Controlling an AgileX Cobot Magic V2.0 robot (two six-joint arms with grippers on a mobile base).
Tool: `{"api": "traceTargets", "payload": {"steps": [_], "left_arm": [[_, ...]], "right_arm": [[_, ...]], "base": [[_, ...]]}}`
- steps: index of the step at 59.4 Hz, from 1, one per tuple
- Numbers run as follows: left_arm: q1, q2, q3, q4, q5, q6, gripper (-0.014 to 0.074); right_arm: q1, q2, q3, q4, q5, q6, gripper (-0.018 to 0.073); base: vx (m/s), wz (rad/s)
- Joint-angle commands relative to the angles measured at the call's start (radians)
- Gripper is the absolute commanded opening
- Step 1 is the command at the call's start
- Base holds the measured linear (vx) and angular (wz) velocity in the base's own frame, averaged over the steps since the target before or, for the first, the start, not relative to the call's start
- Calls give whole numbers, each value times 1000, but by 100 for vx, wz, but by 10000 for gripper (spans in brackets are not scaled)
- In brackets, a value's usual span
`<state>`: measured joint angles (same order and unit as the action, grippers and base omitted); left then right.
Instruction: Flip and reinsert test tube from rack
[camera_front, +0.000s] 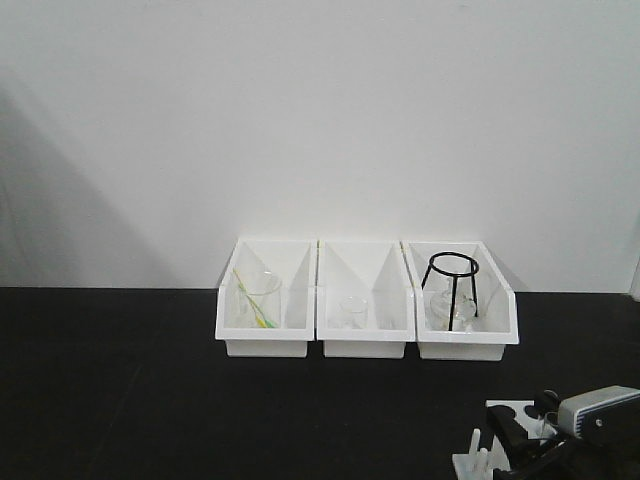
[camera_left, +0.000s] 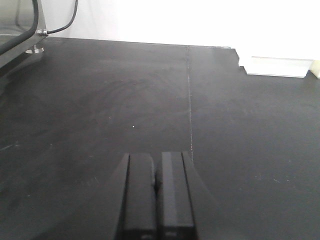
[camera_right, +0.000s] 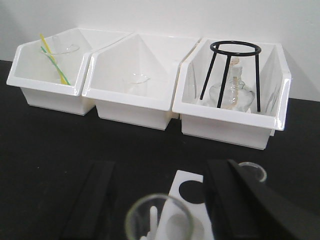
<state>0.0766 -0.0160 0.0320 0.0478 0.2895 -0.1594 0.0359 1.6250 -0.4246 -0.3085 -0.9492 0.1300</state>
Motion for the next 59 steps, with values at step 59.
{"api": "traceTargets", "payload": {"steps": [59], "left_arm": [[-7,-11,0,-4,-87,0,-6]], "right_arm": [[-3,-896,-24,-16,639,201,491]], "base": [[0,0]]}}
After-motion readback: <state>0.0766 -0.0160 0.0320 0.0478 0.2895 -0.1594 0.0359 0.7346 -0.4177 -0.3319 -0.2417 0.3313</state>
